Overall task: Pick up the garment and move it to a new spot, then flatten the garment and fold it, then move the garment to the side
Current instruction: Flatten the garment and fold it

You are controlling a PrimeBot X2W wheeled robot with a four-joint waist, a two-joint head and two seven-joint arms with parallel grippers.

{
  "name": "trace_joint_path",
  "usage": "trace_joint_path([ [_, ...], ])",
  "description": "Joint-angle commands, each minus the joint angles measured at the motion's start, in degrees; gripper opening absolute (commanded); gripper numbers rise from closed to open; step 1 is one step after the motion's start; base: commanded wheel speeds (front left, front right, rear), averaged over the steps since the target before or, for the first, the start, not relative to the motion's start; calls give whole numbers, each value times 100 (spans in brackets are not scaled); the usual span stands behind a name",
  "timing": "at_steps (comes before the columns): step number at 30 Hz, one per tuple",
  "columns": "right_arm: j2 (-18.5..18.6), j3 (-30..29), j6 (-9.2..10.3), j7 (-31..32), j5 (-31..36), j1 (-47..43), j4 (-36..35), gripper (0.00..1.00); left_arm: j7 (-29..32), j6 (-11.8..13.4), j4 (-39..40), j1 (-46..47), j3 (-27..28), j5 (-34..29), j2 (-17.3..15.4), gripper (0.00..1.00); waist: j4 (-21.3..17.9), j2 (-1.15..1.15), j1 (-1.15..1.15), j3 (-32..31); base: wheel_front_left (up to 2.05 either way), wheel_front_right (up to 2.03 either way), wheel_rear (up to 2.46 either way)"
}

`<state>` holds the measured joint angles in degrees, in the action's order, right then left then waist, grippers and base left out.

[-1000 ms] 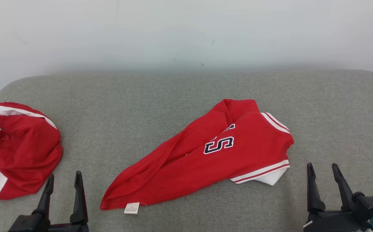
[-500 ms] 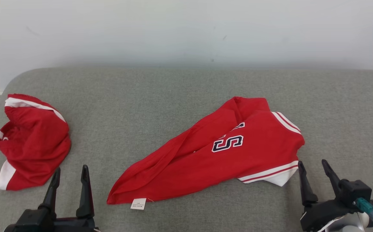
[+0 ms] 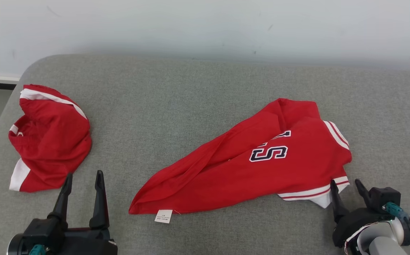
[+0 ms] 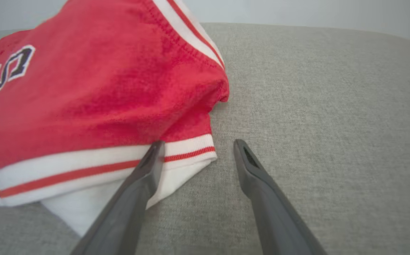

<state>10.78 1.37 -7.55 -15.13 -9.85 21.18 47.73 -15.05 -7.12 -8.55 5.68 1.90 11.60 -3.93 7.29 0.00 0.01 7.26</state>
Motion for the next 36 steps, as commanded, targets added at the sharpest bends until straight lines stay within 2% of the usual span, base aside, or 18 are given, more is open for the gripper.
trace_joint_path([
  [1, -37, 31, 13, -3, -60, 118, 251, 100, -19, -34, -23, 59, -7, -68, 27, 100, 27, 0, -1, 24, 0, 0, 0],
  [2, -49, 54, 13, -1, -94, 171, 389, 100, -19, -37, -30, 80, -10, -55, 30, 100, 34, 0, -1, 26, 0, 0, 0],
  [3, -74, 72, 13, 1, -147, 214, 512, 35, -19, -40, -35, 108, -10, -50, 33, 100, 39, 0, -1, 23, 0, 0, 0],
  [4, -74, 72, 13, 1, -147, 214, 512, 35, -19, -40, -35, 108, -10, -50, 33, 100, 39, 0, -1, 23, 0, 0, 0],
  [5, -85, 99, 13, 2, -197, 250, 599, 0, -19, -43, -43, 126, -8, -51, 36, 100, 39, 0, -1, 19, 0, 0, 0],
  [8, -84, 157, 13, 0, -313, 312, 655, 0, -19, -29, -62, 127, 38, -59, 42, 100, -5, 0, -1, -30, 0, 0, 0],
  [12, -66, 119, 13, -2, -454, 188, 262, 0, -19, -34, -63, 48, 94, -73, 53, 100, -144, 0, -1, -127, 0, 0, 0],
  [23, 256, -211, 13, -3, -450, -1287, -1457, 0, -19, -32, 26, -181, 146, -58, 72, 100, -527, 0, -1, -291, 0, 0, 0],
  [29, 253, -444, 13, 146, -410, -2074, -2394, 0, -19, -32, 80, -209, 118, -62, 82, 100, -590, 0, -1, -229, 0, 0, 0],
  [32, 134, -449, 13, 317, -519, -2237, -2885, 0, -19, -32, 63, -172, 112, -32, 86, 100, -586, 0, -1, -208, 0, 0, 0],
  [36, 185, -270, 13, 514, -467, -2103, -3319, 0, -19, -32, 23, -141, 76, -20, 91, 100, -521, 0, -1, -209, 0, 0, 0],
])
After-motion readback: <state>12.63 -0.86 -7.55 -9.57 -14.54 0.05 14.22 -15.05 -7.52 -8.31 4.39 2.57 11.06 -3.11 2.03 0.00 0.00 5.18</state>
